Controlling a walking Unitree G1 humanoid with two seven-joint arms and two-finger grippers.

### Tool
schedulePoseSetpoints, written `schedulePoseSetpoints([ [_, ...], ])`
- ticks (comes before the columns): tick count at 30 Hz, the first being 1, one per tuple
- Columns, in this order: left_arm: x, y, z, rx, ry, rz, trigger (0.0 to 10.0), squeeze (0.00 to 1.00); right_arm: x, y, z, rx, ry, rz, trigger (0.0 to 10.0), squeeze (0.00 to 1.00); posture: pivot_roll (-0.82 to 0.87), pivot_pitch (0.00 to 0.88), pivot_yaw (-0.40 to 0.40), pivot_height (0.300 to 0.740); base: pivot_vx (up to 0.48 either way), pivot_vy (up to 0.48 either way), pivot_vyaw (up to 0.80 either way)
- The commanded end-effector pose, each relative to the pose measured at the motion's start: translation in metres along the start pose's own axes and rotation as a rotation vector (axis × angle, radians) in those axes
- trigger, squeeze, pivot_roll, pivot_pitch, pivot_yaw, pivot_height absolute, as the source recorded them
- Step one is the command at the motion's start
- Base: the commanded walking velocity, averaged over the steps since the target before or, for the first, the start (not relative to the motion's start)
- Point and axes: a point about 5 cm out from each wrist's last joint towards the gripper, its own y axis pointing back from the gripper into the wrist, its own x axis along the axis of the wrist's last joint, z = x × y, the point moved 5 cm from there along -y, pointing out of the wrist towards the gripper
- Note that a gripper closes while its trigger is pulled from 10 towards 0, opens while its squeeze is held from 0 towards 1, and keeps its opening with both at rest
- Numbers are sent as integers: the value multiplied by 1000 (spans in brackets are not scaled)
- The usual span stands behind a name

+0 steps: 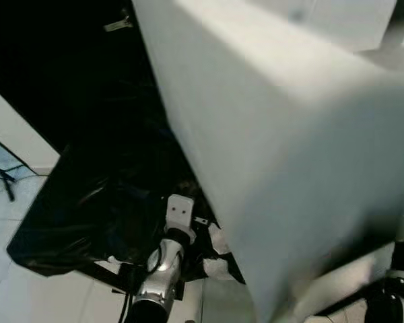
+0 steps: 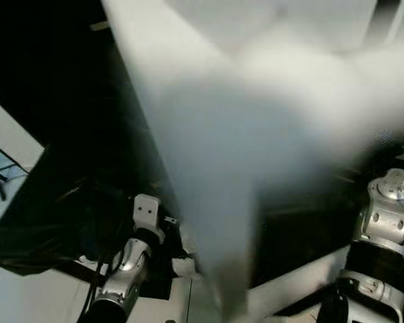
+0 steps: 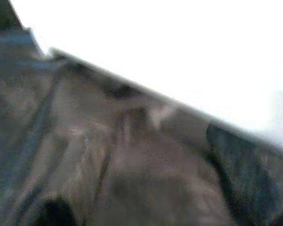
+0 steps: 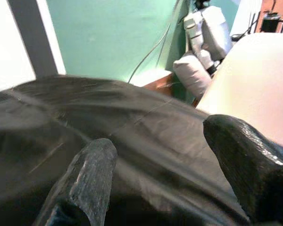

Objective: Building children table

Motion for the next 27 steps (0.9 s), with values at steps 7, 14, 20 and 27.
schedulePoseSetpoints([
  [7, -12, 8, -2, 18, 21, -44, 10000, 0, -21, 27, -5, 61, 151, -26, 10000, 0, 18, 0, 132, 740, 0, 0, 0],
  [14, -10, 4, -1, 14, 23, -40, 10000, 0, -17, 41, -14, 141, 92, 4, 10000, 0, 19, 0, 129, 740, 0, 0, 0],
  [20, -8, 3, -3, 22, 34, -33, 10000, 0, -12, 59, -25, 252, 32, 88, 10000, 0, 21, 0, 129, 740, 0, 0, 0],
  [27, -3, 2, -2, 15, 44, -17, 10000, 0, -4, 83, -50, 462, -17, 136, 10000, 0, 18, 0, 131, 740, 0, 0, 0],
])
